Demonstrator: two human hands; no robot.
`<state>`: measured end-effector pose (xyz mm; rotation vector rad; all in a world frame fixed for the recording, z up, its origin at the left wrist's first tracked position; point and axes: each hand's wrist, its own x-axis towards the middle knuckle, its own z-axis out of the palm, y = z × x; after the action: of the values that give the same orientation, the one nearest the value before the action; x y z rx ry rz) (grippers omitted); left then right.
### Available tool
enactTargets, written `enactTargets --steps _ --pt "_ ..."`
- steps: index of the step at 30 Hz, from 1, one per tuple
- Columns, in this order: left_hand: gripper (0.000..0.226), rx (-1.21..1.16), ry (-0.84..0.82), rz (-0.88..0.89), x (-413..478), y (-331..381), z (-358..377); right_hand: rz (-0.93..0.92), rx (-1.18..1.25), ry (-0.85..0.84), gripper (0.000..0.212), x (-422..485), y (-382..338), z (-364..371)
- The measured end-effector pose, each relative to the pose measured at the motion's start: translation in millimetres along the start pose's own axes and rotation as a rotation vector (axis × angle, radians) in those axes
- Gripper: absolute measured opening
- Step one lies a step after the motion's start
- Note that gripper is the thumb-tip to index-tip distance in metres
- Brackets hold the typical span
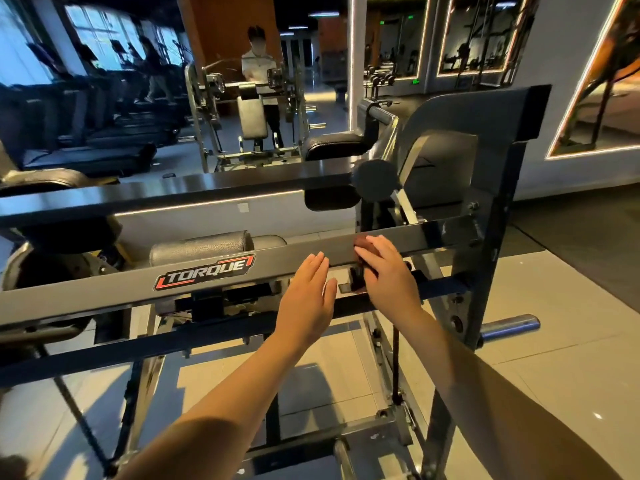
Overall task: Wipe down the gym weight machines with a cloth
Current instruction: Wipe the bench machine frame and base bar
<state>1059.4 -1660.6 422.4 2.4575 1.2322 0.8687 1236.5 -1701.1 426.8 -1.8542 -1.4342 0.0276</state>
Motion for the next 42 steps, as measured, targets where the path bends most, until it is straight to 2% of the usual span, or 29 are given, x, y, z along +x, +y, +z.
enactTargets --steps 2,4,7,9,11,13,14,16,17,20,22,25,30,33,35,37,39,41,42 --pt "0.053 0.013 -0.012 0.015 3.2 6.0 7.4 0.112 0.044 0.108 0.041 5.6 9.2 -9.7" --pt "0.053 0.012 -0.015 0.021 7.5 12.9 15.0 0.14 0.04 0.124 0.04 8.6 4.1 -8.4" --pt "0.05 -0.01 0.0 0.04 16.9 33.0 27.7 -0.002 0.012 0.046 0.04 8.4 2.8 -6.4" --pt "0.049 -0.022 0.009 0.073 23.5 49.0 36.6 -0.146 -0.027 -0.014 0.038 10.5 21.9 -14.2" --pt "0.048 -0.04 0.006 0.089 30.9 62.2 46.9 -0.183 0.016 -0.003 0.039 14.5 51.6 -28.1" --pt "0.051 -0.051 -0.013 0.075 38.3 72.6 58.4 -0.039 0.096 0.041 0.039 20.9 84.9 -50.6" --pt "0.052 -0.051 -0.02 0.072 40.8 77.3 64.0 0.03 0.067 0.057 0.037 24.1 95.3 -60.0" --pt "0.052 -0.055 -0.03 0.085 44.4 85.1 73.5 0.131 -0.06 0.144 0.045 30.5 107.9 -67.7" --pt "0.051 -0.062 -0.034 0.093 45.8 89.2 77.1 0.14 -0.116 0.168 0.049 34.4 106.4 -66.8" --pt "0.05 -0.081 -0.027 0.096 49.1 99.5 86.1 0.161 -0.041 0.106 0.051 42.3 94.0 -52.4" --pt "0.048 -0.111 -0.014 0.08 50.0 105.6 88.8 0.058 0.059 0.034 0.048 35.6 93.6 -46.6" --pt "0.047 -0.124 0.008 0.079 49.9 106.8 93.1 -0.167 -0.042 -0.006 0.046 28.9 108.7 -67.2" --pt "0.05 -0.065 0.018 0.073 49.0 102.8 102.0 0.149 -0.135 0.158 0.047 49.6 125.9 -88.2" --pt "0.049 -0.095 0.033 0.059 48.6 104.6 103.5 0.029 -0.114 0.155 0.045 48.0 98.0 -68.7" --pt "0.046 -0.134 0.043 0.04 47.4 104.3 101.7 -0.026 0.135 0.003 0.038 42.7 86.4 -52.8" --pt "0.046 -0.14 0.053 0.024 45.7 101.4 99.0 -0.109 0.084 -0.05 0.038 39.9 83.8 -51.3" --pt "0.051 -0.111 0.043 0.03 43.8 97.4 98.3 -0.072 0.041 -0.079 0.036 38.8 92.4 -61.0" --pt "0.055 -0.095 0.039 0.043 43.5 94.1 99.0 -0.121 -0.089 -0.054 0.039 42.9 107.7 -75.6" --pt "0.056 -0.09 0.041 0.044 44.0 93.0 99.4 -0.09 -0.134 -0.007 0.043 43.8 116.4 -80.1"
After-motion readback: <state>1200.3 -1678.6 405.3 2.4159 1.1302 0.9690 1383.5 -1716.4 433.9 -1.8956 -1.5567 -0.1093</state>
